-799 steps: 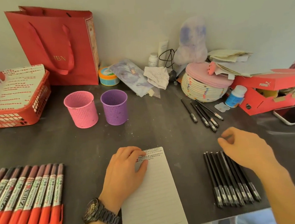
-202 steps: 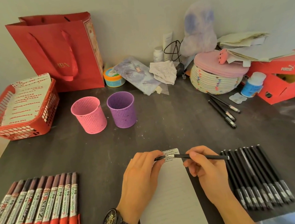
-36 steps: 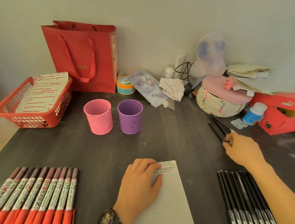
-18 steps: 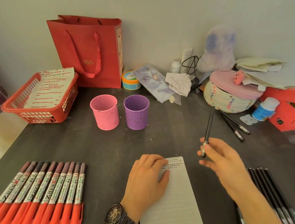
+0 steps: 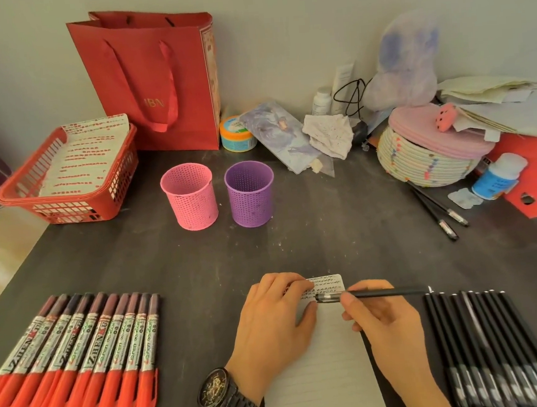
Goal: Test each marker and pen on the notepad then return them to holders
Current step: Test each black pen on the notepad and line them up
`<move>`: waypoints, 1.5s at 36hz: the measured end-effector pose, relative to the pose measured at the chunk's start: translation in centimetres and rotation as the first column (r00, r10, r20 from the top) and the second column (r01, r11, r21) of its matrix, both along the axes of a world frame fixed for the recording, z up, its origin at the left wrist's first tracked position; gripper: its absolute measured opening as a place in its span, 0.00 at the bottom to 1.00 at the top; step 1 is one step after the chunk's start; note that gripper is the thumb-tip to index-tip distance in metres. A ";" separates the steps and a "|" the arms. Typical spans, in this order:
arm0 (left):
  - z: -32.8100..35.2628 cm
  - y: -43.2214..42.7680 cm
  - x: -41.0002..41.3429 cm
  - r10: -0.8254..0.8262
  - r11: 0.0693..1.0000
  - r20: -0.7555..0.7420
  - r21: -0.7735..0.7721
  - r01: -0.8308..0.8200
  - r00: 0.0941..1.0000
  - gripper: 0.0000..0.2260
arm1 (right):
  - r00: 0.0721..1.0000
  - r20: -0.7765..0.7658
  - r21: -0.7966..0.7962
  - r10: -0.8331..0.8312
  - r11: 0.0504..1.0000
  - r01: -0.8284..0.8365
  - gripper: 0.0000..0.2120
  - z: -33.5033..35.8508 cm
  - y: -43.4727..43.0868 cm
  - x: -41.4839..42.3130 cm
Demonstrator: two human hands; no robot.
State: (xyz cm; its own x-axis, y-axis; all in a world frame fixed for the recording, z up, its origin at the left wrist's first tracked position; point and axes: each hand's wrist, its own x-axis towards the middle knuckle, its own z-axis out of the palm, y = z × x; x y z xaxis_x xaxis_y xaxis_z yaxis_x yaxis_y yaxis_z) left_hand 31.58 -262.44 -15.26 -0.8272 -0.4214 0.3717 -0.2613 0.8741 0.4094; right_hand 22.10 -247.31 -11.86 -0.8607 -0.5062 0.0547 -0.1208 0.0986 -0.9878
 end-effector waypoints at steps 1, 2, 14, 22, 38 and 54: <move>0.1 0.0 0.0 -0.005 1.000 0.000 -0.005 0.005 1.000 0.14 | 1.000 -0.005 0.014 0.001 1.000 -0.001 0.06 0.0 -0.1 0.1; 0.2 0.0 0.0 -0.012 1.000 -0.002 -0.008 0.012 1.000 0.14 | 1.000 -0.003 0.026 0.004 1.000 -0.004 0.03 0.1 -0.2 0.2; 1.0 0.6 0.2 -0.138 0.990 -0.125 -0.043 0.134 0.983 0.09 | 0.996 -0.079 0.118 0.046 0.992 -0.037 0.09 -0.8 -0.3 0.0; 1.6 1.0 0.2 -0.143 0.989 -0.075 -0.036 0.141 0.987 0.16 | 0.994 -0.050 0.020 0.098 0.995 -0.097 0.06 -0.2 -0.2 0.2; 1.8 0.5 0.2 -0.096 0.993 -0.123 -0.080 0.087 0.988 0.28 | 0.993 0.099 -0.165 0.069 0.985 -0.052 0.06 -0.2 0.6 -0.6; 1.0 0.6 0.1 -0.046 0.992 0.069 0.124 0.037 0.997 0.19 | 0.981 0.163 -0.119 -0.102 0.985 0.122 0.08 0.6 -1.3 -3.4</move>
